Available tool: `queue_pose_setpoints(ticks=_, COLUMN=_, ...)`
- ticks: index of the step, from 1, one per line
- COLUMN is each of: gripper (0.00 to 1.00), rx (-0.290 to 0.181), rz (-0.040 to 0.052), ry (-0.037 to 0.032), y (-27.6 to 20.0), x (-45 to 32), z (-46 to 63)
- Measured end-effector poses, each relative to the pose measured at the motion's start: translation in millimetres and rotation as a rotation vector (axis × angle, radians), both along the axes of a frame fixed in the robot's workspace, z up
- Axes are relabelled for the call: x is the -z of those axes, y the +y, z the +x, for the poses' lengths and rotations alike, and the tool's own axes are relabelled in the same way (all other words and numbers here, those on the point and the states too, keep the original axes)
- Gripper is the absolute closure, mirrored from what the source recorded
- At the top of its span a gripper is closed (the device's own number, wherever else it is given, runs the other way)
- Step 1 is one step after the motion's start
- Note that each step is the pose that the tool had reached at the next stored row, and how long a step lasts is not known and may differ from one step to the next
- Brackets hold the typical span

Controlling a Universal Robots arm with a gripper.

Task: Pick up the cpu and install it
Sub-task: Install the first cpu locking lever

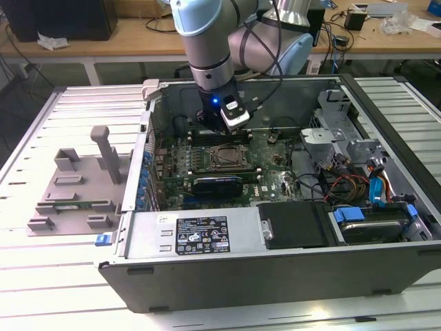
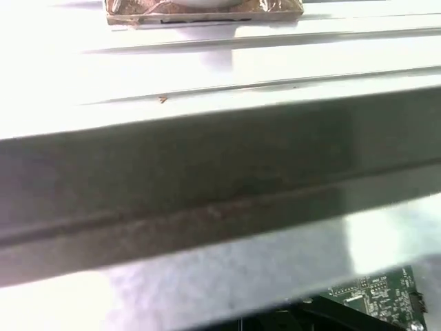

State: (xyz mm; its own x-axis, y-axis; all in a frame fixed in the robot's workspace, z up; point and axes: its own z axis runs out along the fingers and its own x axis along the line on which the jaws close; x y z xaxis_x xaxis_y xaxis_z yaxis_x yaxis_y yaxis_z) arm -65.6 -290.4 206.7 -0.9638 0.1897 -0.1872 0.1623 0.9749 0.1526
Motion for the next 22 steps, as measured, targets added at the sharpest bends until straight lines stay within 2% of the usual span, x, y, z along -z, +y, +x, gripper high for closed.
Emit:
queue_pose_setpoints(ticks=1, gripper=0.89, rx=0.0, rz=0.0005, ry=-0.0009, y=0.0, x=-0.2, z=0.0)
queue_pose_setpoints(ticks=6, gripper=0.89, rx=0.002, rz=0.002, ry=-0.0136, y=0.0, x=0.7, z=-4.6)
queue_pose_setpoints(ticks=8, gripper=0.89, rx=0.003, rz=0.0018, ry=-0.0154, y=0.0, x=2.2, z=-6.0)
queue_pose_setpoints(ticks=15, gripper=0.89, rx=0.003, rz=0.0017, ry=-0.0162, y=-0.3, x=6.3, z=-6.6)
queue_pose_setpoints(ticks=22, gripper=0.89, rx=0.003, rz=0.0015, ry=-0.0162, y=-4.7, x=8.8, z=-6.6)
